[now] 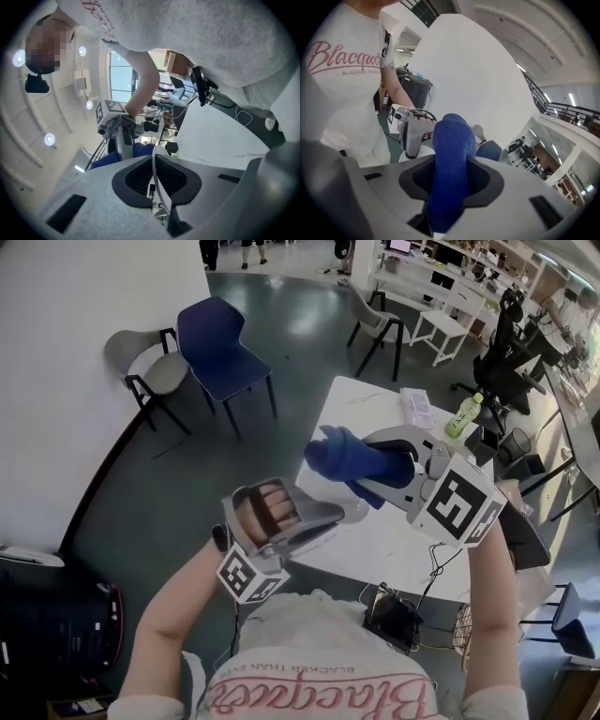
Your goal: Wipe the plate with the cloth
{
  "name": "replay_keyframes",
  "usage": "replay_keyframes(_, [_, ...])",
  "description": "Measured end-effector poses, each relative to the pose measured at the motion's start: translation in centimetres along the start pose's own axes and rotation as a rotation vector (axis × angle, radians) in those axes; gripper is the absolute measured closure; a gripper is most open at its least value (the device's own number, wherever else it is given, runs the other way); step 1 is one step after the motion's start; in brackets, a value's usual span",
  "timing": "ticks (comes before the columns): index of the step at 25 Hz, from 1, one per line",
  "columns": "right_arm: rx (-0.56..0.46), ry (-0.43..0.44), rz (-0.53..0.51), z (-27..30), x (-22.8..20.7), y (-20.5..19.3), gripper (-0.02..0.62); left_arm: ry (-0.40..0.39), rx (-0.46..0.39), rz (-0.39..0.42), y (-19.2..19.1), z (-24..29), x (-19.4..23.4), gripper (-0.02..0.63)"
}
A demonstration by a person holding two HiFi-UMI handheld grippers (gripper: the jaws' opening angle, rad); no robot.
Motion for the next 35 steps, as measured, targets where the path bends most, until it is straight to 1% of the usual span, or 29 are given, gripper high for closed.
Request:
replay_keyframes(4, [0.004, 0.073, -0.062, 0.1, 1.8, 1.6, 0.462, -0.006, -0.011, 0.011, 0.3, 0.1, -0.1, 0.584])
replay_keyframes(8, [0.028, 0.151, -0.124, 1.5, 2.9, 2.0, 0.463, -0.018, -0.022, 0.04, 0.7, 0.4, -0.3, 0.584])
replay_keyframes(11, [0.044, 0.172, -0.141, 2.8, 2.8, 1.9, 0.463, -0.028, -0.016, 0.052, 0.6, 0.2, -0.3, 0.584])
replay_keyframes(17, [0.059, 0.181, -0.114, 5.8, 1.8, 0.7, 0.463, -0.028, 0.007, 0.07, 0.4, 0.0, -0.2, 0.584])
replay_keyframes(20, [0.076, 0.179, -0.082, 7.8, 1.4, -0.6, 0.463, -0.028, 0.01, 0.074, 0.6, -0.2, -0.1, 0.583])
replay_keyframes(25, [0.104, 0.149, -0.01, 10.6, 1.3, -3.8, 0.465, -0.039, 0.007, 0.074, 1.0, -0.1, -0.3, 0.583])
replay_keyframes(27, [0.112, 0.132, 0.035, 11.4, 1.3, -5.0, 0.465, -0.044, 0.01, 0.071, 1.0, -0.3, -0.5, 0.583])
replay_keyframes(31, [0.128, 0.096, 0.16, 12.3, 1.2, -7.5, 0.465, -0.049, 0.007, 0.063, 1.1, -0.3, -0.9, 0.583])
replay_keyframes(35, [0.173, 0.039, 0.243, 12.4, 1.3, -10.6, 0.465, -0.037, 0.006, 0.045, 0.9, -0.1, -1.0, 0.583])
Point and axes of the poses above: the fingertips, and each gripper's own axes: z forward along the fingers, x to its left, y out of its top, the point moved 4 cm from there along -z, backward along the fingers, and after that the axes turned 15 degrees about -z, right-handed, at the moved point
